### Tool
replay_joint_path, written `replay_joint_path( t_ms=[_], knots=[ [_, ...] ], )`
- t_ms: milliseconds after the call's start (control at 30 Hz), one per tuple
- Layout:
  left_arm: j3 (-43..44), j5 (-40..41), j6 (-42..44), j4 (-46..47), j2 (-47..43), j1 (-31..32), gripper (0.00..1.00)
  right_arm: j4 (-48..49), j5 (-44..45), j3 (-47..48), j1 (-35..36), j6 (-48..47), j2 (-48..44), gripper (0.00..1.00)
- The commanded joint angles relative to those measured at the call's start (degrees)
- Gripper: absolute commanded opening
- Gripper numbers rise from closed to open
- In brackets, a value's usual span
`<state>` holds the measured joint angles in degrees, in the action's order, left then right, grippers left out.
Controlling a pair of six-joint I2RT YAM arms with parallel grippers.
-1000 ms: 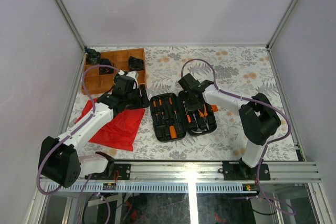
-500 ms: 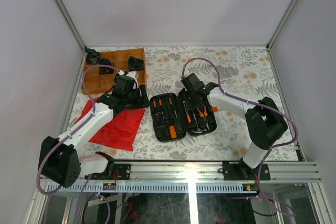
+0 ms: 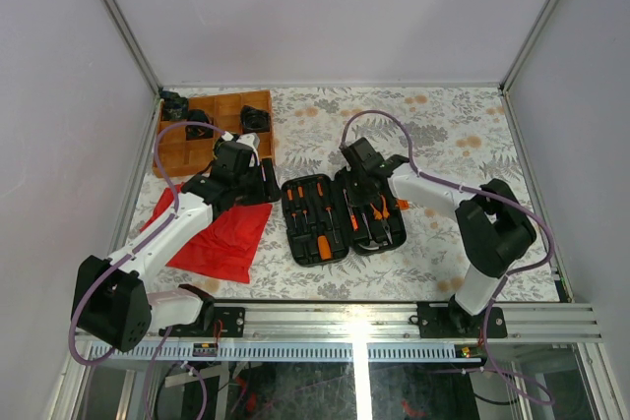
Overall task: Sort the tools into containers
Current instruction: Adjust the engineering item in the storage box.
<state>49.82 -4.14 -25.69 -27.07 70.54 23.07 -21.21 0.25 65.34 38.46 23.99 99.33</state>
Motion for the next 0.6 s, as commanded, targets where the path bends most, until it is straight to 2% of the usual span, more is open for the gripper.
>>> replay_joint_path(
  t_ms=[0,567],
  knots=[
    [-0.16,-0.75,-0.23,2.11,0.3,-0.47,0.6,1.2,-1.73,0.54,-0.41,-0.33,0.91,0.13],
    [-0.08,-0.83,-0.29,2.11,0.31,-0.48,0.6,-1.57,-2.54,1.49,-0.39,-1.09,4.46,0.08]
  ],
)
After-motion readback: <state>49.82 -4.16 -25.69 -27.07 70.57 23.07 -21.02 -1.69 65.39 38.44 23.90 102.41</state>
